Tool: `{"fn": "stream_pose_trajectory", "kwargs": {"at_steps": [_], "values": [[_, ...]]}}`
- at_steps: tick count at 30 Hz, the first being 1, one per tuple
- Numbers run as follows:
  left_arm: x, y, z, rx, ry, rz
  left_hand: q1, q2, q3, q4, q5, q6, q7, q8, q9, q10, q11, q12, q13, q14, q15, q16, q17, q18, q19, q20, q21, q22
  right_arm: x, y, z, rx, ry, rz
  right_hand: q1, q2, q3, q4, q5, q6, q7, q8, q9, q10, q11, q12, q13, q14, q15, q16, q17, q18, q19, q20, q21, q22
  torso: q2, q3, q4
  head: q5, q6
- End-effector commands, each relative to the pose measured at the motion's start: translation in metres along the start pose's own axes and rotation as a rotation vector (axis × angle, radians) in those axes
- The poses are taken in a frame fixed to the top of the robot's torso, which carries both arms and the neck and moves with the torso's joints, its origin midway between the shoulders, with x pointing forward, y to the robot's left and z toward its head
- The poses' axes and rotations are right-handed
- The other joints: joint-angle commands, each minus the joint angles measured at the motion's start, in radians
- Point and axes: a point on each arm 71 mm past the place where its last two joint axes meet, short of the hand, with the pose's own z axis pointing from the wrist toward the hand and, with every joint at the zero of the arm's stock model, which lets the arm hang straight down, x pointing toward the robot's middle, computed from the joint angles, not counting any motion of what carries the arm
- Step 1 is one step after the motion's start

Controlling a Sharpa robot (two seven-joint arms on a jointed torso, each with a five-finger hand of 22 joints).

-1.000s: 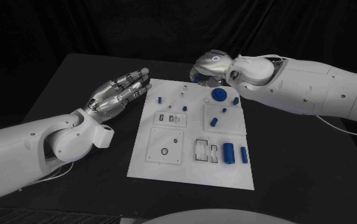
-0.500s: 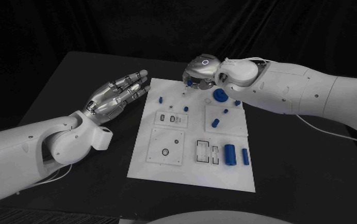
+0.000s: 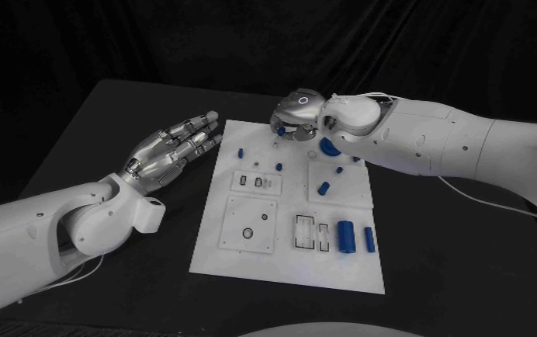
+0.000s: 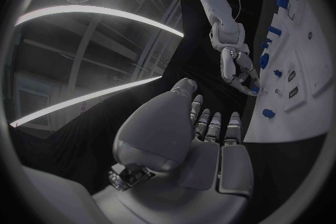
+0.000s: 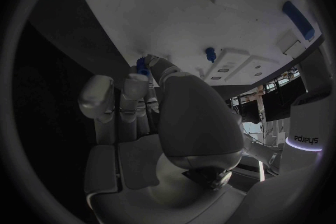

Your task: Assemble the parts on the task board

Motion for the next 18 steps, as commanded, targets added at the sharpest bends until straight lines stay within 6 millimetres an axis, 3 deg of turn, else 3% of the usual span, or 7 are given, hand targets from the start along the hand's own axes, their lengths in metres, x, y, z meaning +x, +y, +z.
{"fn": "stream_pose_trajectory", "kwargs": {"at_steps": [1,10,11,13,18], "values": [[0.0020,-0.0014,0.0012,0.009,0.018,-0.008,0.002,-0.002,0.008,0.001,-0.001,0.004,0.004,0.006,0.002,0.001,0.009,0.005,0.001,-0.001,0.006,0.006,0.002,0.012,-0.001,0.009,0.004,0.001,0.0024,0.0000,0.0003,0.012,0.016,0.003,-0.008,0.001,0.007,0.000,-0.003,-0.010,0.002,-0.009,0.001,0.005,-0.001,-0.004,0.000,-0.009,0.002,0.004,0.001,-0.009,-0.001,0.010,0.010,0.007,0.003,0.0010,0.0030,-0.004,0.001],[0.0011,-0.0013,0.0008,0.005,0.012,-0.004,0.001,-0.003,0.011,0.000,-0.001,0.006,0.006,0.008,0.002,0.002,0.011,0.009,0.002,0.000,0.007,0.007,0.002,0.012,-0.001,0.009,0.004,0.001,0.0055,0.0007,0.0016,0.020,0.031,0.005,-0.013,-0.004,0.016,0.003,-0.001,-0.020,0.004,-0.021,0.002,-0.005,0.003,-0.017,-0.004,-0.020,0.007,0.001,0.000,-0.010,-0.009,0.014,0.014,0.016,0.003,0.0002,0.0021,-0.004,-0.002],[0.0011,-0.0013,0.0009,0.005,0.012,-0.004,0.001,-0.003,0.011,0.000,-0.001,0.006,0.006,0.008,0.002,0.002,0.011,0.009,0.002,0.000,0.007,0.007,0.002,0.012,-0.001,0.009,0.004,0.001,0.0060,0.0011,0.0017,0.019,0.032,0.006,-0.013,-0.004,0.016,0.003,-0.001,-0.020,0.004,-0.021,0.002,-0.005,0.003,-0.017,-0.004,-0.020,0.007,0.001,0.000,-0.010,-0.009,0.014,0.014,0.016,0.000,0.0013,-0.0024,0.000,-0.007],[0.0013,-0.0011,0.0011,0.005,0.013,-0.004,0.001,-0.003,0.011,0.000,-0.001,0.006,0.006,0.008,0.002,0.002,0.011,0.009,0.002,0.000,0.007,0.007,0.002,0.012,-0.001,0.009,0.004,0.001,0.0070,0.0018,0.0020,0.019,0.037,0.007,-0.013,-0.004,0.017,0.002,-0.001,-0.020,0.004,-0.022,0.002,-0.005,0.002,-0.018,-0.004,-0.021,0.007,0.000,-0.001,-0.010,-0.009,0.014,0.015,0.018,0.000,0.0012,-0.0023,0.001,-0.007],[0.0011,-0.0010,0.0012,0.003,0.014,-0.005,0.001,-0.003,0.012,0.000,-0.001,0.006,0.007,0.008,0.002,0.002,0.012,0.009,0.002,0.000,0.008,0.007,0.002,0.012,-0.001,0.010,0.004,0.001,0.0105,0.0014,0.0019,0.036,0.070,0.010,-0.021,-0.015,0.024,0.006,-0.003,-0.048,-0.012,-0.043,-0.001,-0.047,0.008,-0.047,-0.014,-0.035,0.011,-0.012,-0.014,-0.008,-0.022,0.018,0.007,0.012,-0.001,0.0009,-0.0023,0.001,-0.009]]}}
